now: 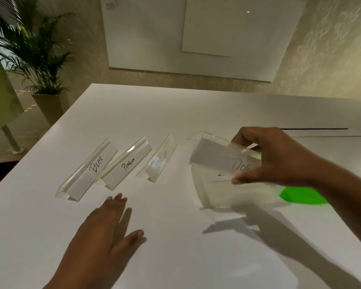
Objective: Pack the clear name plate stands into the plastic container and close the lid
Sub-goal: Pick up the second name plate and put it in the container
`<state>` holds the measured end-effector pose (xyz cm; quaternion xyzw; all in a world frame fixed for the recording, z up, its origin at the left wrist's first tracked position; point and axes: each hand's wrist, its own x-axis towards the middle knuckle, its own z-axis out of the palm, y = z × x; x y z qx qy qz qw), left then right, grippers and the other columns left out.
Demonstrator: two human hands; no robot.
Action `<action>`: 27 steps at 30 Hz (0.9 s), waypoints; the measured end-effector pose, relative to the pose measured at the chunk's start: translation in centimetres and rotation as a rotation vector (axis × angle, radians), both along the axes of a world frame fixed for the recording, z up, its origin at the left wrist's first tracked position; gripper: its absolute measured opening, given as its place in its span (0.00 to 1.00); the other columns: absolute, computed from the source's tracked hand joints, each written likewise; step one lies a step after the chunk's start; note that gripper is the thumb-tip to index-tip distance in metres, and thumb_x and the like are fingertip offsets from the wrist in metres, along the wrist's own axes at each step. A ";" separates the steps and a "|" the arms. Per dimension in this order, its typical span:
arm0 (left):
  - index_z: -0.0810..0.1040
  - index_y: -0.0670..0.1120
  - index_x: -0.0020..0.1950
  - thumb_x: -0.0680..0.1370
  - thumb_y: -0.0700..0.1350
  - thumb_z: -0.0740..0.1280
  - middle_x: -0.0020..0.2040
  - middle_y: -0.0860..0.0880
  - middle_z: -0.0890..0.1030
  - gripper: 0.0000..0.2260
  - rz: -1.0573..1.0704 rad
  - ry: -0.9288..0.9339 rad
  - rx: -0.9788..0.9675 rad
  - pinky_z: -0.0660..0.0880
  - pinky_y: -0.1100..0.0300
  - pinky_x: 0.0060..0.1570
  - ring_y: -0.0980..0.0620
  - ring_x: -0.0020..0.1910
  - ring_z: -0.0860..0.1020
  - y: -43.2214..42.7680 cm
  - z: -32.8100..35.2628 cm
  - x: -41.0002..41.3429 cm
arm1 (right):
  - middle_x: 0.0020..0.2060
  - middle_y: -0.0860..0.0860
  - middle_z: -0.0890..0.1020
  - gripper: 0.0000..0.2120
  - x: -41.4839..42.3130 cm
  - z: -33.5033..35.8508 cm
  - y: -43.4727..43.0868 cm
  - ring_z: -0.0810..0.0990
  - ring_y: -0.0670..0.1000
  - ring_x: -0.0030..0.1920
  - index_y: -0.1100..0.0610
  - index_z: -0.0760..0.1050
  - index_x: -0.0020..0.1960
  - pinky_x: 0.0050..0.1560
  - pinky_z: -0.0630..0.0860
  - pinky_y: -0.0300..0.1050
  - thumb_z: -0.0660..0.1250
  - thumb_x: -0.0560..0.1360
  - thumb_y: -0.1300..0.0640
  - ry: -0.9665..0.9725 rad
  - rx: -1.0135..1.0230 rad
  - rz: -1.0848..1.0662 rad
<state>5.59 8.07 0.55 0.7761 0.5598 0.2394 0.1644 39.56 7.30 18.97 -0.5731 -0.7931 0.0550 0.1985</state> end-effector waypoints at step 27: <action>0.57 0.52 0.79 0.71 0.72 0.45 0.81 0.54 0.51 0.41 0.034 0.231 -0.077 0.46 0.54 0.76 0.56 0.79 0.48 0.0 -0.7 0.3 | 0.41 0.46 0.83 0.15 5.6 -8.3 8.2 0.79 0.52 0.41 0.50 0.80 0.48 0.39 0.75 0.45 0.75 0.63 0.59 -0.333 -0.390 -0.074</action>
